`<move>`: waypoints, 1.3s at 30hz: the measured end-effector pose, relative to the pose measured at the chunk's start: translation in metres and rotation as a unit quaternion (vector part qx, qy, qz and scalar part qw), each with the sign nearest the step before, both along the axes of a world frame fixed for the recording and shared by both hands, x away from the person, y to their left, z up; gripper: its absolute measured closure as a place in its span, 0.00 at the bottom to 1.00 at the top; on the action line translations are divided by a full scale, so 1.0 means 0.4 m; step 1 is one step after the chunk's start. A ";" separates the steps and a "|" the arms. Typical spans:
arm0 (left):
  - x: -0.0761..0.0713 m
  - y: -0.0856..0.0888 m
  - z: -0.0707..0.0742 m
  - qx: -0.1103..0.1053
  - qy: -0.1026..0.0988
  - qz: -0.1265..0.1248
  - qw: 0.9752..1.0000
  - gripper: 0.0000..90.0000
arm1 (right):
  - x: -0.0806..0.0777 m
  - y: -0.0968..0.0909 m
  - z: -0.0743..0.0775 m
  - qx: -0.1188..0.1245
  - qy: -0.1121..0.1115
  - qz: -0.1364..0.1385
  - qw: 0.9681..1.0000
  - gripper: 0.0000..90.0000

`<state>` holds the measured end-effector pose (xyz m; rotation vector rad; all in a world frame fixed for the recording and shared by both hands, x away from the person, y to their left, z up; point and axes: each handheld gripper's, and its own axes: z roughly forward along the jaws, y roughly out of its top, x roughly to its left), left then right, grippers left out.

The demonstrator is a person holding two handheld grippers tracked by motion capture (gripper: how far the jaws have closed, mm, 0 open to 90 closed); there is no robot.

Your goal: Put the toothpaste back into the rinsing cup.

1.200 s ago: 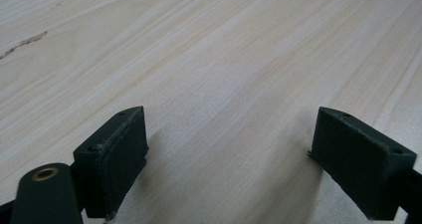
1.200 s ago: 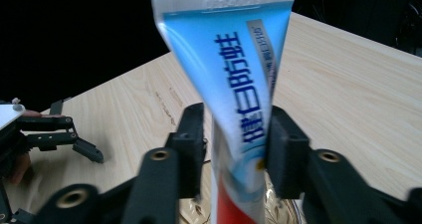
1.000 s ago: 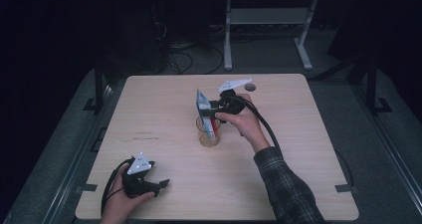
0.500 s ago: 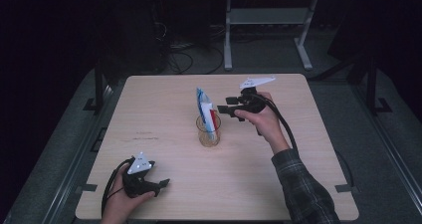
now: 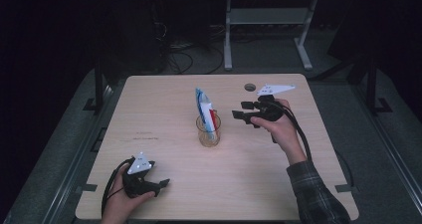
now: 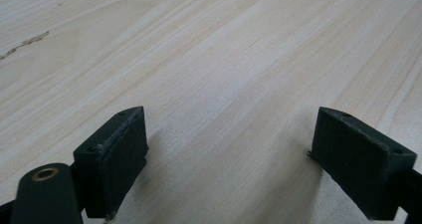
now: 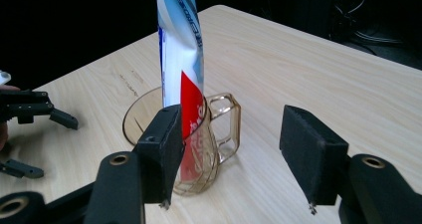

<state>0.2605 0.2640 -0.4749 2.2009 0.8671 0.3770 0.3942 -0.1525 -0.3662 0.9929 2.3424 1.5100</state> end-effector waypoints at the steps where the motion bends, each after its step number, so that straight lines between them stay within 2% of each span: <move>1: 0.000 0.000 0.000 0.000 0.000 0.000 1.000 0.15 | -0.005 -0.005 -0.002 -0.001 0.000 -0.001 1.000 0.46; 8: 0.000 0.000 0.000 0.000 0.000 0.000 1.000 0.15 | -0.037 -0.038 -0.019 -0.003 -0.001 -0.011 1.000 0.46; 10: 0.000 0.000 0.000 0.000 0.000 0.000 1.000 0.15 | -0.047 -0.048 -0.027 -0.014 -0.002 -0.017 1.000 0.45; 13: 0.000 0.000 0.000 0.000 0.000 0.000 1.000 0.15 | -0.062 -0.063 -0.037 -0.011 0.000 -0.020 1.000 0.43; 15: 0.000 0.000 0.000 0.000 0.000 0.000 1.000 0.15 | -0.072 -0.073 -0.044 -0.019 -0.003 -0.027 0.999 0.42; 18: 0.000 0.000 0.000 0.000 0.000 0.000 1.000 0.15 | -0.084 -0.087 -0.056 -0.017 0.003 -0.033 0.999 0.41; 19: 0.000 0.000 0.000 0.000 0.000 0.000 1.000 0.15 | -0.089 -0.090 -0.059 -0.025 0.003 -0.039 0.999 0.40; 24: 0.000 0.000 0.000 0.000 0.000 0.000 1.000 0.15 | -0.107 -0.105 -0.074 -0.022 0.004 -0.045 0.999 0.39; 27: 0.000 0.000 0.000 0.000 0.000 0.000 1.000 0.15 | -0.121 -0.111 -0.084 -0.035 0.002 -0.049 0.998 0.38; 39: 0.000 0.000 0.000 0.000 0.000 0.000 1.000 0.15 | -0.188 -0.144 -0.125 -0.043 0.005 -0.061 0.997 0.34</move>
